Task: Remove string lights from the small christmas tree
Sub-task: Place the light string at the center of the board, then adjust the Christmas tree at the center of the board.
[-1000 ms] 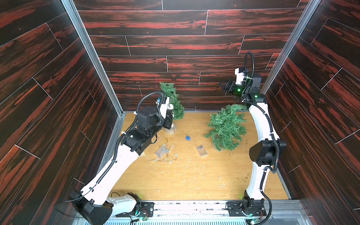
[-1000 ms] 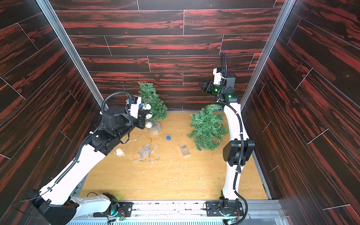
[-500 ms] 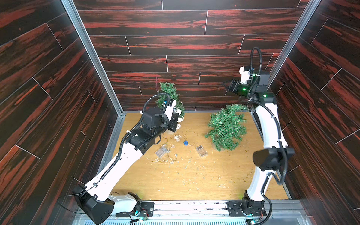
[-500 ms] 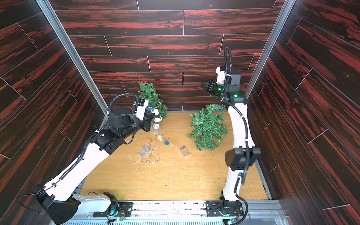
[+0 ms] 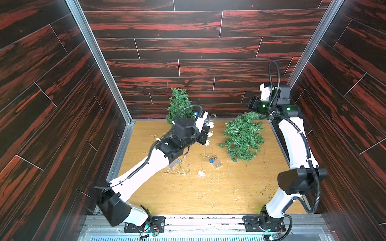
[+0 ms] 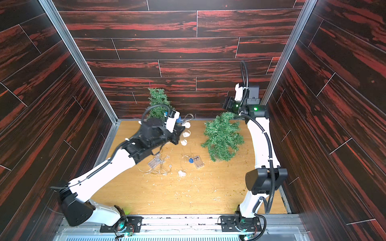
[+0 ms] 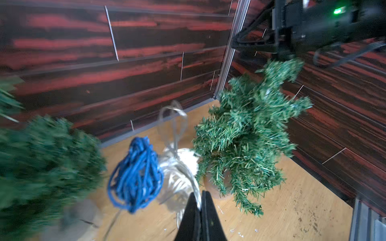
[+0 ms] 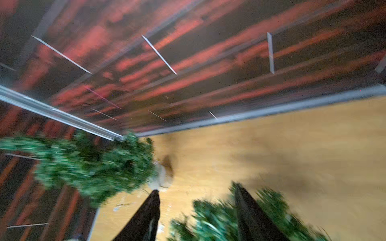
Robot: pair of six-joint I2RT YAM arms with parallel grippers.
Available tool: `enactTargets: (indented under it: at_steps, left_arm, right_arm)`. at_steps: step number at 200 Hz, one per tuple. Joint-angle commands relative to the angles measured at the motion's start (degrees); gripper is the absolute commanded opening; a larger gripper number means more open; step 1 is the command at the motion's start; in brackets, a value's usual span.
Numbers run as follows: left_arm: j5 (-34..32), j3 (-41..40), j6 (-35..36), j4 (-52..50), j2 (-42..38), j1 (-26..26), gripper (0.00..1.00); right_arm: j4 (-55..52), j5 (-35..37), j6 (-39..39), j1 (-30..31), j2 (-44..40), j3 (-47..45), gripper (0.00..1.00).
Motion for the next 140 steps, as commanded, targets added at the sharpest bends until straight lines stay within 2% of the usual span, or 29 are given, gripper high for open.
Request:
enactTargets:
  at_steps: [1,42,73,140]
  left_arm:
    - [0.31,-3.77,-3.12,6.14,2.73,-0.16,0.01]
    - [-1.89,-9.29,-5.18,9.34,7.23,-0.15,0.04]
    - [-2.62,-14.84,-7.17,13.97,7.11,-0.29,0.06]
    - [-3.14,-15.87,-8.3,14.1,6.37,-0.81,0.08]
  right_arm:
    - [-1.97,5.68,-2.12,0.15,-7.67,-4.29,0.61]
    - [2.36,8.38,-0.34,0.21,-19.59,-19.54,0.62]
    - [5.34,10.21,-0.24,0.13,-25.82,-28.57,0.63]
    - [7.79,8.6,-3.98,-0.55,-19.36,-27.2,0.64]
